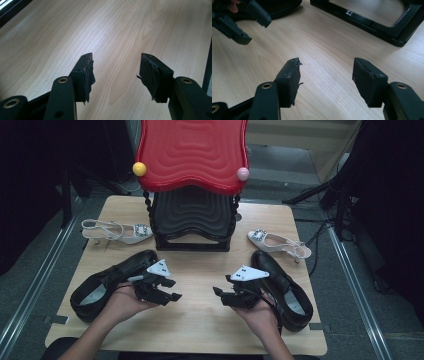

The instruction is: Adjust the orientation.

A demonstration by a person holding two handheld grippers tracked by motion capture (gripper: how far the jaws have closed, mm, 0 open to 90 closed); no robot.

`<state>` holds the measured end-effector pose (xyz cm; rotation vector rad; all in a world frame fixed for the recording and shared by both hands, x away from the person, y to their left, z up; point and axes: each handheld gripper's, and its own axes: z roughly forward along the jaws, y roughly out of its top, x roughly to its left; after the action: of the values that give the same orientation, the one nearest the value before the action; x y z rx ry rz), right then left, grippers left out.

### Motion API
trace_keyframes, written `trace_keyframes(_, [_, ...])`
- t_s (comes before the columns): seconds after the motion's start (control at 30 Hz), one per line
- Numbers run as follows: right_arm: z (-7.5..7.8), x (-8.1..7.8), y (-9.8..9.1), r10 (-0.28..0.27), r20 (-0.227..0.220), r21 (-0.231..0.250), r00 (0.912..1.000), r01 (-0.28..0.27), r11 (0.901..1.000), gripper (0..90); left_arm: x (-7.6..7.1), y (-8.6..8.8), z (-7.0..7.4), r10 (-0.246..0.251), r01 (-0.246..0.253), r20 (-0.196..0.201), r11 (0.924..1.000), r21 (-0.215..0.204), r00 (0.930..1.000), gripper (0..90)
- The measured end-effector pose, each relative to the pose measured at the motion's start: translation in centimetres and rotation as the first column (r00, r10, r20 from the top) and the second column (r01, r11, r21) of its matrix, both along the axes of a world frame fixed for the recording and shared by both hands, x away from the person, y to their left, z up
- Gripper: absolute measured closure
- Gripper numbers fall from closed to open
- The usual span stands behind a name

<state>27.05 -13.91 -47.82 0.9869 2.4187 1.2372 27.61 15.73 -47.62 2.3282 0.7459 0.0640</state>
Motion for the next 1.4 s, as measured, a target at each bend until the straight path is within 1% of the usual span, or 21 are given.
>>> trace_keyframes(0.07, [0.1,0.1,-0.2,0.012,-0.011,0.025,0.9999,-0.012,0.9996,48.7,-0.1,0.1,0.2,0.000,0.000,0.001,1.0000,0.004,1.0000,46.3])
trace_keyframes(0.1, [0.1,0.1,-0.2,0.012,-0.011,0.025,0.9999,-0.012,0.9996,48.7,-0.2,0.2,0.3,0.007,-0.007,0.007,1.0000,0.004,1.0000,46.3])
trace_keyframes(0.13, [0.1,0.2,-0.3,0.029,-0.008,0.028,0.9996,-0.028,0.9992,51.2,-0.3,0.5,0.5,0.011,-0.011,0.010,0.9999,0.001,0.9999,46.9])
trace_keyframes(0.17, [0.0,0.2,-0.3,0.026,-0.013,0.033,0.9996,-0.026,0.9991,52.4,-0.4,0.7,0.7,0.010,-0.010,0.013,0.9999,0.003,0.9999,47.0])
trace_keyframes(0.23, [-0.1,0.5,-0.3,0.021,-0.065,0.054,0.9977,-0.017,0.9984,53.8,-0.5,0.8,0.8,0.013,-0.014,0.016,0.9999,0.003,0.9998,47.1])
trace_keyframes(0.27, [-0.1,0.7,-0.3,0.025,-0.081,0.055,0.9964,-0.020,0.9983,54.9,-0.6,1.0,0.9,0.022,-0.022,0.023,0.9998,0.004,0.9995,47.1])
trace_keyframes(0.33, [-0.1,0.7,-0.2,0.031,-0.077,0.051,0.9966,-0.027,0.9983,54.9,-0.6,1.2,1.0,0.029,-0.029,0.025,0.9996,0.004,0.9993,47.1])
trace_keyframes(0.37, [-0.1,0.8,-0.1,0.041,-0.061,0.026,0.9973,-0.040,0.9989,55.2,-0.6,1.6,1.1,0.043,-0.043,0.024,0.9991,-0.001,0.9988,47.2])
trace_keyframes(0.47, [0.0,0.8,0.1,0.048,-0.047,0.023,0.9978,-0.047,0.9986,54.5,-0.7,2.2,1.2,0.055,-0.055,0.012,0.9985,0.004,0.9984,47.5])
trace_keyframes(0.5, [0.0,0.9,0.2,0.050,-0.053,0.019,0.9973,-0.049,0.9986,54.2,-0.7,2.5,1.3,0.059,-0.059,0.011,0.9982,0.010,0.9982,47.7])
trace_keyframes(0.6, [-0.1,1.1,0.4,0.053,-0.068,-0.001,0.9963,-0.053,0.9986,53.5,-0.8,3.2,1.5,0.075,-0.075,0.007,0.9972,0.001,0.9972,48.3])
trace_keyframes(0.63, [-0.1,1.2,0.5,0.056,-0.071,0.004,0.9959,-0.056,0.9984,53.1,-0.9,3.7,1.7,0.082,-0.082,0.005,0.9966,-0.003,0.9966,48.3])
trace_keyframes(0.67, [-0.1,1.2,0.5,0.056,-0.071,0.004,0.9959,-0.056,0.9984,53.1,-0.9,3.7,1.7,0.082,-0.082,0.005,0.9966,-0.003,0.9966,48.2])
trace_keyframes(0.73, [0.1,1.3,0.6,0.060,-0.062,0.016,0.9962,-0.060,0.9981,52.0,-1.0,4.4,2.0,0.096,-0.096,-0.003,0.9953,-0.014,0.9954,48.0])
trace_keyframes(0.87, [-0.1,1.6,0.8,0.077,-0.063,0.012,0.9950,-0.077,0.9970,50.7,-1.2,5.4,2.5,0.113,-0.113,-0.002,0.9936,0.001,0.9936,46.7])
trace_keyframes(0.93, [-0.3,1.7,1.0,0.081,-0.073,0.000,0.9940,-0.081,0.9967,49.9,-1.3,5.6,2.5,0.118,-0.118,-0.007,0.9930,0.000,0.9929,46.7])
trace_keyframes(0.97, [-0.4,1.8,1.2,0.085,-0.076,-0.005,0.9935,-0.085,0.9963,49.8,-1.3,6.1,2.7,0.126,-0.126,-0.005,0.9920,0.003,0.9920,46.7])
trace_keyframes(1.03, [-0.4,1.8,1.3,0.088,-0.077,-0.007,0.9931,-0.089,0.9960,49.8,-1.4,6.5,2.8,0.137,-0.137,-0.008,0.9905,-0.004,0.9905,46.9])
trace_keyframes(1.1, [-0.4,1.9,1.4,0.089,-0.079,-0.007,0.9929,-0.090,0.9960,49.8,-1.5,7.0,3.0,0.144,-0.144,-0.004,0.9896,0.003,0.9896,47.1])
trace_keyframes(1.2, [-0.5,2.0,1.5,0.091,-0.076,-0.004,0.9929,-0.092,0.9958,49.8,-1.7,8.0,3.4,0.168,-0.168,0.006,0.9858,0.004,0.9858,47.6])
trace_keyframes(1.4, [-0.8,2.2,1.7,0.092,-0.081,-0.019,0.9924,-0.094,0.9954,49.1,-1.9,10.2,4.1,0.216,-0.216,-0.003,0.9763,-0.004,0.9763,48.5])
